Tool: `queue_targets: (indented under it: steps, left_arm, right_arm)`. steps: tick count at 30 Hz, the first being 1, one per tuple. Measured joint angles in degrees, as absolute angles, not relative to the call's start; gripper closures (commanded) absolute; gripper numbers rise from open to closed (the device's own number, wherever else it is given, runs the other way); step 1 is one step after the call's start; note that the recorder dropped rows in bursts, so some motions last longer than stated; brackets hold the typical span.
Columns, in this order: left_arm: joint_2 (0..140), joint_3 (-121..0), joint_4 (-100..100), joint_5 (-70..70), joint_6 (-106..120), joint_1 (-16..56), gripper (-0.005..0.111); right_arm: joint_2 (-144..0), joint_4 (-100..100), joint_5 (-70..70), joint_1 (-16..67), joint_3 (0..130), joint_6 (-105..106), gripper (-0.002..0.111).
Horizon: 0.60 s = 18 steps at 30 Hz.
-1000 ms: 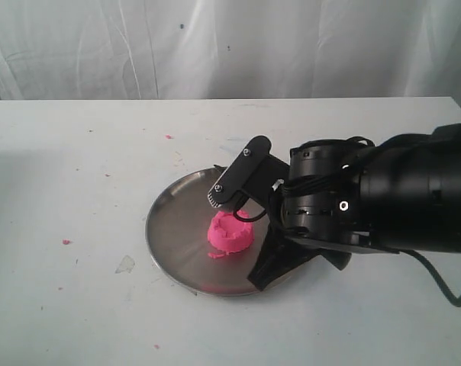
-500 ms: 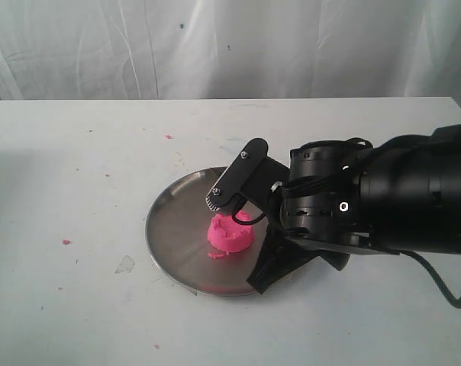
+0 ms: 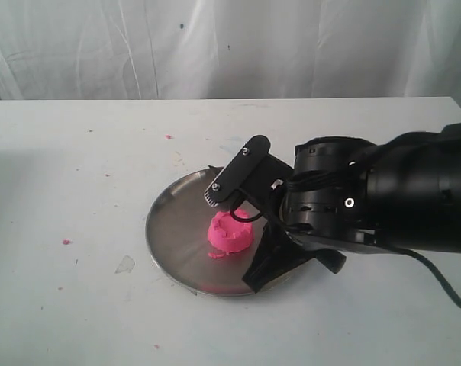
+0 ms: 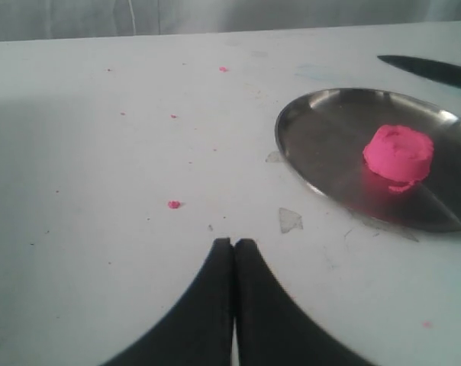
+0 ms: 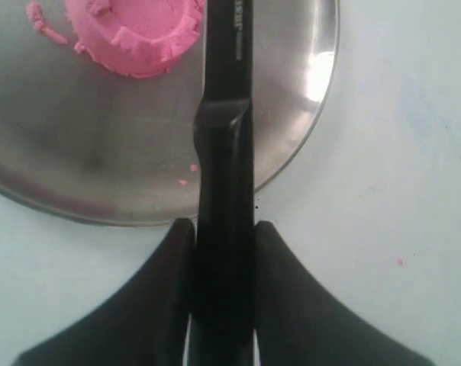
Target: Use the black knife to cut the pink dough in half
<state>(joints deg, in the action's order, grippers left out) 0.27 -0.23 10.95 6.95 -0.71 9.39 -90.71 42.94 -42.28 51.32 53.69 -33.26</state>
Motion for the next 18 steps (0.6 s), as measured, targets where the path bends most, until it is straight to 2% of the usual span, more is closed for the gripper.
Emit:
queue_targets:
  steps: [8, 14, 18]
  left_arm:
    - [0.27, -0.23, 25.96, -4.16, -14.56, 9.39, 0.107]
    - [0.27, -0.23, 27.44, -4.70, -16.55, 9.39, 0.107]
    - [0.27, -0.23, 27.97, -4.33, -26.17, 9.39, 0.107]
  right_arm:
    - [-86.35, 42.94, -42.39, 51.32, 53.59, -31.17, 0.108]
    - [-82.63, 42.94, -42.50, 51.32, 53.59, -29.17, 0.108]
    - [-81.96, 42.57, -42.97, 51.32, 53.59, -26.91, 0.108]
